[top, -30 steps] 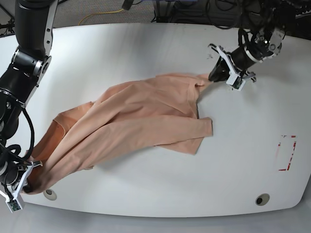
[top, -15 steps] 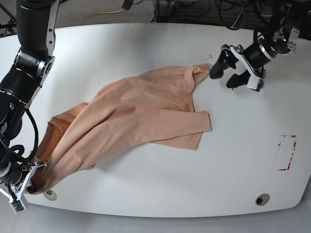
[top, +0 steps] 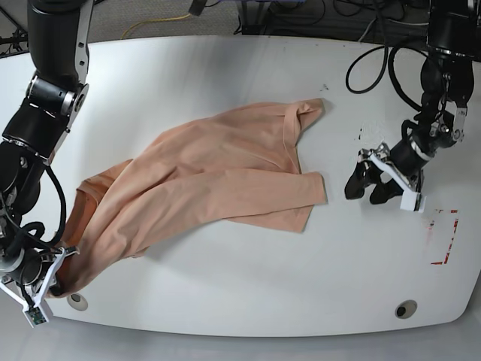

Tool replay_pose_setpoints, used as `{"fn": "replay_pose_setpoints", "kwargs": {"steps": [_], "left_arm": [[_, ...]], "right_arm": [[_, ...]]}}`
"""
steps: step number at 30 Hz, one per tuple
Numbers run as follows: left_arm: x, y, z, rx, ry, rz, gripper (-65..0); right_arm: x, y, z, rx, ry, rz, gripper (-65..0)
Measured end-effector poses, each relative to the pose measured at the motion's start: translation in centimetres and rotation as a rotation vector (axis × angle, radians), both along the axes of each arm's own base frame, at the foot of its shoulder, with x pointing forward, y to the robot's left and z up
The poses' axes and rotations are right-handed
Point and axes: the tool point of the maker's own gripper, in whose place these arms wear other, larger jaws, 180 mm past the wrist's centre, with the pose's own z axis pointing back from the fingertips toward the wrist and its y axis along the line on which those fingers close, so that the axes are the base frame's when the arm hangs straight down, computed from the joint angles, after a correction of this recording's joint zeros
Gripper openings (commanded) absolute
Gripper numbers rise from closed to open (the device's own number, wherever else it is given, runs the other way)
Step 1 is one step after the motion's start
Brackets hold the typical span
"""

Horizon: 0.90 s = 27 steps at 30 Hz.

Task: Fold the T-shirt properly
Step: 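Release and lower the left gripper to grasp the shirt hem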

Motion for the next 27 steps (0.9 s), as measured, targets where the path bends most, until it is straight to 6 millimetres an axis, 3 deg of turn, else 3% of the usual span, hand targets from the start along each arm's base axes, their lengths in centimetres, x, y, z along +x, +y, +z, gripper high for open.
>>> {"fn": "replay_pose_setpoints", "kwargs": {"steps": [4,12,20,27], "left_arm": [[2.4,0.2,-2.3,-0.034,0.060,0.057,-24.7],[4.5,-2.9,-6.0,-0.073,0.164,0.031,-24.7],[4.6,-3.8,-9.2,-0.039,0.247,0.011,-24.7],[4.7,-5.1,-9.9,-0.056,0.233,0.001,-24.7]], "right_arm": [[-0.3,-0.5,-0.5,-0.011,0.020,-0.020,-65.0],[-0.2,-0.2,-0.4,-0.001,0.012,-0.006,-65.0],[-0.2,-0.2,-0.4,-0.002,0.012,-0.008,-65.0],[-0.2,-0.3,-0.4,-0.003,0.012,-0.010,-65.0]]}}
